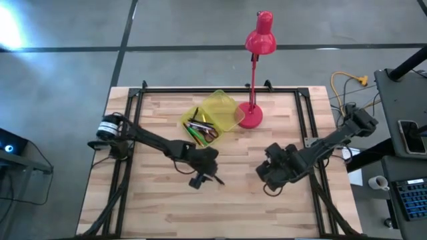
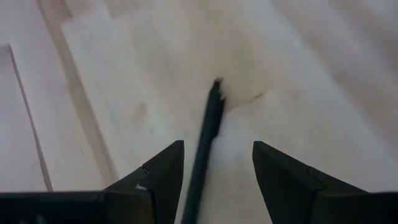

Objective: Pick & place school supplies into a supply box
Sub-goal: Put the black pen into the yellow supply box

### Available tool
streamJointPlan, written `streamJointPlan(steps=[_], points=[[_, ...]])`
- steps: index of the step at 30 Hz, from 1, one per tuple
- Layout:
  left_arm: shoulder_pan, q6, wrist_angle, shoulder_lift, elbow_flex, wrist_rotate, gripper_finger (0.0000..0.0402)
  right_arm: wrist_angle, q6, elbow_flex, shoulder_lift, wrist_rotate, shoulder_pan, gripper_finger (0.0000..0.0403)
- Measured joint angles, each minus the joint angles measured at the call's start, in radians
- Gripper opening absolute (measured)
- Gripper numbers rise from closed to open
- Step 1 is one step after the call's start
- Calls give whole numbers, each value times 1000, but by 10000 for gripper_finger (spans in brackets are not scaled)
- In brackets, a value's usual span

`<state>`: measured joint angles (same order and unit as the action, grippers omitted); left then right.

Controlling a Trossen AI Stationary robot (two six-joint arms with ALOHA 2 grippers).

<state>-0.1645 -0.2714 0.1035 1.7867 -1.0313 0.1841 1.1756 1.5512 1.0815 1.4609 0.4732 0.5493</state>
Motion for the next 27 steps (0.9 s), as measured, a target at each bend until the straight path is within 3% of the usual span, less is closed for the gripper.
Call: streamJointPlan(steps=[9, 14, 19, 27], points=[[44, -10, 141, 172, -131, 4, 171, -6, 57, -102, -118, -2, 1, 201], [41, -78, 269, 222, -193, -24, 111, -5, 45, -145, -171, 2, 1, 201], [41, -50, 314, 204, -191, -34, 17, 1, 36, -184, -196, 43, 0, 201], [26, 200, 655, 64, -253, -141, 7, 2, 20, -225, -203, 104, -9, 201]])
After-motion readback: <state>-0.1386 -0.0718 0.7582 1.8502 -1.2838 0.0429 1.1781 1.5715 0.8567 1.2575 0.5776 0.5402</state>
